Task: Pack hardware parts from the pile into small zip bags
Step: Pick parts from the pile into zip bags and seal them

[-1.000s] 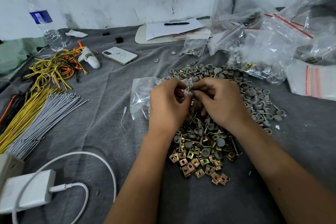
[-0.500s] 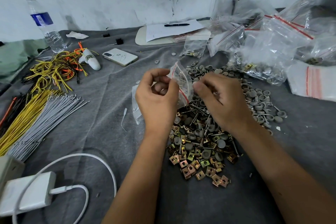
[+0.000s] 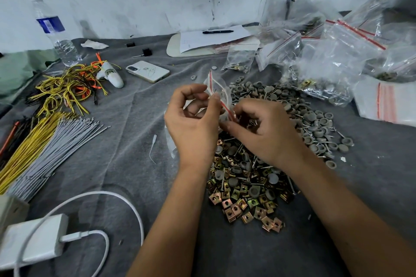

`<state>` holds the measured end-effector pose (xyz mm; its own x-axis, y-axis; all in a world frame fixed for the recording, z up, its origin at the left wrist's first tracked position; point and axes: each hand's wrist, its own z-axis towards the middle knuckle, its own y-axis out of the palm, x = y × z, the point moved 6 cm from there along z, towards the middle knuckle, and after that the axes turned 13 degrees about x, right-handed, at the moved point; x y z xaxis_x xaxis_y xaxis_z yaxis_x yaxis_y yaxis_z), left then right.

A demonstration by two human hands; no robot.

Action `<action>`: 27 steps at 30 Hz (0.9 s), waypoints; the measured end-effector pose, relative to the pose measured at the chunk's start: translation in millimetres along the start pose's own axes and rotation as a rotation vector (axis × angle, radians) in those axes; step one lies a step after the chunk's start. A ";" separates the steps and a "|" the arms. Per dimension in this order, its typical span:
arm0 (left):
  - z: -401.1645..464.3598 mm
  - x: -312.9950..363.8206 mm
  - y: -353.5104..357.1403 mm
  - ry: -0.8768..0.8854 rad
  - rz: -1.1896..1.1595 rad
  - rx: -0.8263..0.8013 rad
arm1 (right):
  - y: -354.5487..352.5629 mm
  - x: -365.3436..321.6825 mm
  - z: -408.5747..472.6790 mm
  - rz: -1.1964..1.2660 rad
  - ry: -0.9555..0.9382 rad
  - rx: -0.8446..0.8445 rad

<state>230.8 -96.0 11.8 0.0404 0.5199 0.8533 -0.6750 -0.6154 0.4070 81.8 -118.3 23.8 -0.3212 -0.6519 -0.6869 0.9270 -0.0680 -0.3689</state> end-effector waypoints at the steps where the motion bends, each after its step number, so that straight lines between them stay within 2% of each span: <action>1: 0.5 0.8 -0.3 -0.002 -0.005 0.002 | 0.5 0.8 0.1 -0.007 0.003 0.026; 6: 3.1 5.9 -6.6 0.058 0.063 0.087 | -10.4 4.7 8.6 -0.018 0.062 0.156; 10: 3.4 6.2 -15.9 0.153 0.164 0.188 | -27.8 -24.4 29.2 -0.069 -0.013 0.208; 12: 4.9 6.4 -16.2 0.178 0.168 0.179 | -43.9 -47.7 42.0 0.019 -0.047 0.294; 15: 6.5 1.8 -9.7 0.086 0.111 0.086 | -62.4 -72.6 54.4 0.131 -0.071 0.375; 19: 3.2 -6.1 4.8 -0.113 -0.053 -0.139 | -60.9 -63.9 55.2 0.159 0.031 0.265; 22: -6.1 -5.2 14.3 -0.134 0.012 -0.316 | -69.2 -50.8 58.2 0.204 0.061 0.290; 24: -10.9 -5.8 14.7 -0.154 0.053 -0.331 | -73.5 -34.3 62.0 0.213 0.105 0.300; 27: -11.0 -10.1 12.2 -0.190 0.142 -0.267 | -69.7 0.7 59.1 0.136 0.205 0.281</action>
<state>214.1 -102.2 4.5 0.0512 0.3053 0.9509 -0.8515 -0.4841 0.2013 28.4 -158.6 86.1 -0.1974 -0.5065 -0.8393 0.9716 -0.2149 -0.0988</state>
